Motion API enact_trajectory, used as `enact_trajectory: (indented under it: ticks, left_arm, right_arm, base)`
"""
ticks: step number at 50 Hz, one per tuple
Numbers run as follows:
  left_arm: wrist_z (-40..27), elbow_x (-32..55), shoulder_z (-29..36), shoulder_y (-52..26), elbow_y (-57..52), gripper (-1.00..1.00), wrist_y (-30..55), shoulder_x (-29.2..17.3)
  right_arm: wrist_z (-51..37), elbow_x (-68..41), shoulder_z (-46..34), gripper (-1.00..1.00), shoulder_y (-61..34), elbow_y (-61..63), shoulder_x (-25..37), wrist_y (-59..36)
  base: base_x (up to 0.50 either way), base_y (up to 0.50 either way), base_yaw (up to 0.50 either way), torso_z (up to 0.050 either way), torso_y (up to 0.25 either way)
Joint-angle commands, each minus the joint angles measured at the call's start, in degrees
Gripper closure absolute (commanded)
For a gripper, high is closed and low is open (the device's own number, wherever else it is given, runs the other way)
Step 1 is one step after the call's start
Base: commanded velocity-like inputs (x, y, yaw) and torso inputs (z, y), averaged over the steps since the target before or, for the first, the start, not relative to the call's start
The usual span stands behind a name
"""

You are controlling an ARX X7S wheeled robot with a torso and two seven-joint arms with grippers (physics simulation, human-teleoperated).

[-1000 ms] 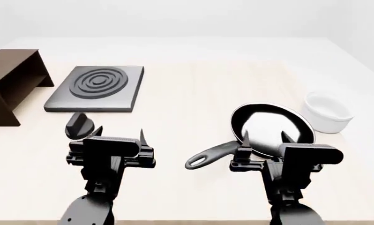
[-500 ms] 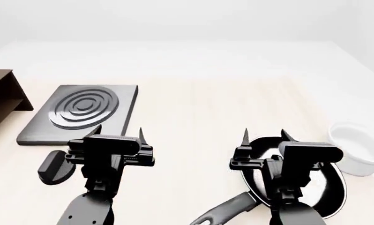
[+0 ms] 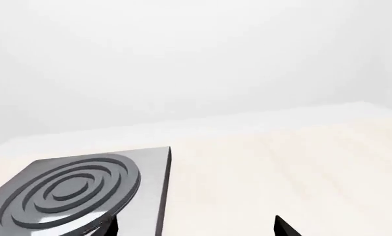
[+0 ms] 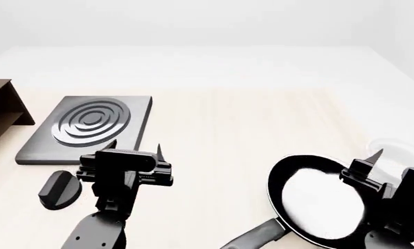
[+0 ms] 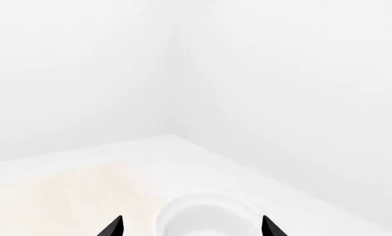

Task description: Put the frying pan on top of the cabinet.

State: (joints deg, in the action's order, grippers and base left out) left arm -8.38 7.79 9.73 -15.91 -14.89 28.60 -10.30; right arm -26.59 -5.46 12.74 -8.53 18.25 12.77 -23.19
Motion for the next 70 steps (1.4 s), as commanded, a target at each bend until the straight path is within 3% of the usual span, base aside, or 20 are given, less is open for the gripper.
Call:
enact_trajectory:
  ticks: [1,5,7,8,9,12,13,15,20,30,45,58,70]
  left_arm:
    - [6.6,6.5,4.8,-2.5,-7.1,-1.00,15.6,-2.9]
    - [12.1,15.6,6.4,-6.2,-18.5,-1.00,32.4,-4.9]
    - [12.5,25.1,0.4,-13.3,-23.7,-1.00,49.6,-0.1]
    - [8.3,33.7,0.9,-16.2,-23.8,-1.00,58.2,-1.6]
    - [0.3,42.3,1.8,-18.4,-22.1,-1.00,61.4,-4.3]
    - [-22.8,68.1,7.8,-26.8,-14.2,-1.00,60.9,-8.2]
    - [-25.5,76.7,9.6,-28.0,-13.0,-1.00,60.3,-8.6]
    - [-27.5,93.9,12.8,-29.8,-11.4,-1.00,59.4,-8.8]
    - [-27.5,102.4,17.5,-32.2,-10.1,-1.00,57.5,-8.4]
    - [-25.4,102.4,21.5,-34.0,-8.3,-1.00,57.4,-6.6]
    - [-16.3,82.9,25.4,-36.1,-2.9,-1.00,57.1,-4.8]
    - [-19.3,83.2,28.2,-39.2,1.6,-1.00,56.3,-3.8]
    - [-5.8,69.5,34.4,-41.3,7.1,-1.00,50.5,-4.4]
  right_arm:
    - [-3.2,1.2,2.7,-1.00,0.1,-0.5,0.5,0.0]
    - [-3.2,1.2,2.4,-1.00,0.0,-0.7,0.6,-0.1]
    - [-3.3,1.2,2.3,-1.00,-0.1,-0.7,0.6,-0.2]
    - [-3.3,1.2,2.3,-1.00,-0.1,-0.7,0.6,-0.1]
    - [-3.3,1.1,2.3,-1.00,-0.1,-0.7,0.6,-0.1]
    - [-3.4,1.1,2.1,-1.00,-0.2,-1.4,0.4,0.4]
    - [-3.4,1.0,2.0,-1.00,-0.2,-1.5,0.4,0.5]
    - [-3.4,1.0,1.8,-1.00,-0.3,-1.7,0.4,0.6]
    - [-3.4,1.0,1.7,-1.00,-0.4,-1.6,0.7,0.1]
    - [-3.7,0.8,1.4,-1.00,-0.5,-1.0,0.8,-0.4]
    - [-3.9,0.6,1.2,-1.00,-0.4,-1.5,0.9,0.1]
    - [-4.0,0.3,0.7,-1.00,-0.6,-2.6,1.0,0.9]
    - [-4.0,-0.1,0.4,-1.00,-0.4,-2.2,1.1,1.0]
  base:
    - [0.00,0.00,0.00,0.000,0.000]
    - [0.00,0.00,0.00,0.000,0.000]
    - [0.00,0.00,0.00,0.000,0.000]
    - [0.00,0.00,0.00,0.000,0.000]
    - [0.00,0.00,0.00,0.000,0.000]
    - [0.00,0.00,0.00,0.000,0.000]
    - [0.00,0.00,0.00,0.000,0.000]
    - [0.00,0.00,0.00,0.000,0.000]
    - [0.00,0.00,0.00,0.000,0.000]
    - [0.00,0.00,0.00,0.000,0.000]
    - [0.00,0.00,0.00,0.000,0.000]
    - [0.00,0.00,0.00,0.000,0.000]
    - [0.00,0.00,0.00,0.000,0.000]
